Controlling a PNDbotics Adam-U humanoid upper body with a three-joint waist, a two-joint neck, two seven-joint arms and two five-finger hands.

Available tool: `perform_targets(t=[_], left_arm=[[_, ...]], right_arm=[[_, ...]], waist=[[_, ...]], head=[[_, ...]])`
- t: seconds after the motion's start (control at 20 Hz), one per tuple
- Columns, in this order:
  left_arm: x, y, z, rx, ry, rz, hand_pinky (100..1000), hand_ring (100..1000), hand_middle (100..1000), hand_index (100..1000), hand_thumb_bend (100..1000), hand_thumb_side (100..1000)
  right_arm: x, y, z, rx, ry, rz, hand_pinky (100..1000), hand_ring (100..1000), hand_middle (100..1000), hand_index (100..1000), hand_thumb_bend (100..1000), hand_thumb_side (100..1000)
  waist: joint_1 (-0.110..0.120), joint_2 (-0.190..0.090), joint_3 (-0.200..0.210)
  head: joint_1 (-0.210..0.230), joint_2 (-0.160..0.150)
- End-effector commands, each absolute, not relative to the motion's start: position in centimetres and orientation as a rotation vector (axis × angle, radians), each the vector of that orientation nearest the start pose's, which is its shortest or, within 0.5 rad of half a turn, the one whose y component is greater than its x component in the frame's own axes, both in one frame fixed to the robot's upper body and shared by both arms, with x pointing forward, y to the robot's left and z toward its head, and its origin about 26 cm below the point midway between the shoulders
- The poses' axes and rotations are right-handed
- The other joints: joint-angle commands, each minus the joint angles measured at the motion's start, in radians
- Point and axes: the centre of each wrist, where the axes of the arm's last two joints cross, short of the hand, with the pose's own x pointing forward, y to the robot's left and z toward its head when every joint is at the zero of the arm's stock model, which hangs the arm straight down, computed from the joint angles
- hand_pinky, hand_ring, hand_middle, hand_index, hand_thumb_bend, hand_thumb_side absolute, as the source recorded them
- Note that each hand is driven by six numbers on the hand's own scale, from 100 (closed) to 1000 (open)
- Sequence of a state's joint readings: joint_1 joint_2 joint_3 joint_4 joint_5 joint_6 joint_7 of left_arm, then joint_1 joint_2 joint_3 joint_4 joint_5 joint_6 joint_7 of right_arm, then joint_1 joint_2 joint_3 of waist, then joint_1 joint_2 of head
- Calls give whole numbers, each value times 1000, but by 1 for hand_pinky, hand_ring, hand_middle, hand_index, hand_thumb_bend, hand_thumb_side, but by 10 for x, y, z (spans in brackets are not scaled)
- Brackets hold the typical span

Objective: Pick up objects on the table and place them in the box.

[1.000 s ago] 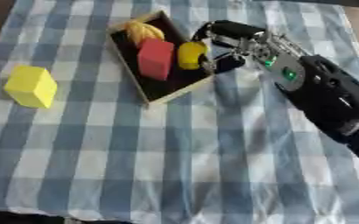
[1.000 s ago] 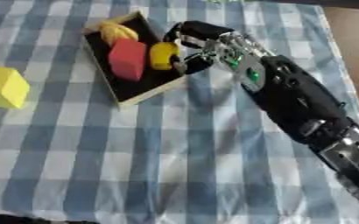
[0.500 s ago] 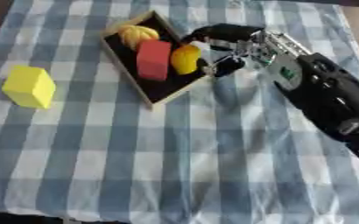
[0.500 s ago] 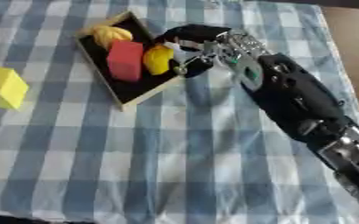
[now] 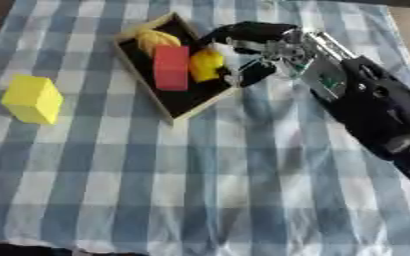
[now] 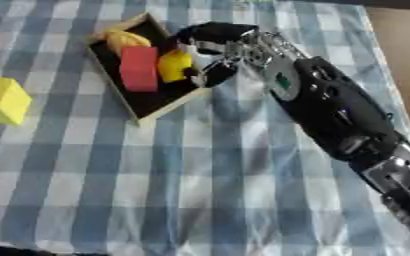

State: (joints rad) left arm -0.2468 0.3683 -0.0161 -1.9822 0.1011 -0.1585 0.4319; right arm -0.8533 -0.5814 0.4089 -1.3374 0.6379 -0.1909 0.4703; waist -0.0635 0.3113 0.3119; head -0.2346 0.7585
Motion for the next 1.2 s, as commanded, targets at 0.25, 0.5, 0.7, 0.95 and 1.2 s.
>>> perform_targets(t=[0.25, 0.5, 0.7, 0.95, 1.2], left_arm=[[295, 270, 192, 264, -2422, 122, 784, 752, 796, 841, 207, 588], [295, 270, 193, 270, -2427, 118, 784, 753, 796, 841, 207, 583], [296, 272, 201, 311, -2450, 71, 786, 755, 797, 844, 220, 550], [301, 282, 241, 585, -2524, -236, 809, 789, 822, 870, 325, 425], [301, 285, 290, 934, -2373, -824, 876, 865, 869, 918, 485, 387]], right_arm=[[402, -236, 275, -804, -1704, 1736, 985, 1000, 910, 1000, 100, 112], [382, -241, 296, -812, -1767, 1693, 980, 1000, 905, 997, 100, 100], [360, -250, 321, -825, -1911, 1529, 953, 983, 872, 961, 100, 100], [321, -270, 344, -860, -2112, 1226, 947, 943, 837, 914, 100, 158], [289, -292, 358, -914, -2269, 875, 950, 927, 823, 898, 100, 421]], waist=[[24, -39, -4], [26, -40, -9], [33, -41, -14], [41, -42, -23], [49, -44, -40]], head=[[4, 4], [8, 4], [16, 4], [24, 7], [35, 11]])
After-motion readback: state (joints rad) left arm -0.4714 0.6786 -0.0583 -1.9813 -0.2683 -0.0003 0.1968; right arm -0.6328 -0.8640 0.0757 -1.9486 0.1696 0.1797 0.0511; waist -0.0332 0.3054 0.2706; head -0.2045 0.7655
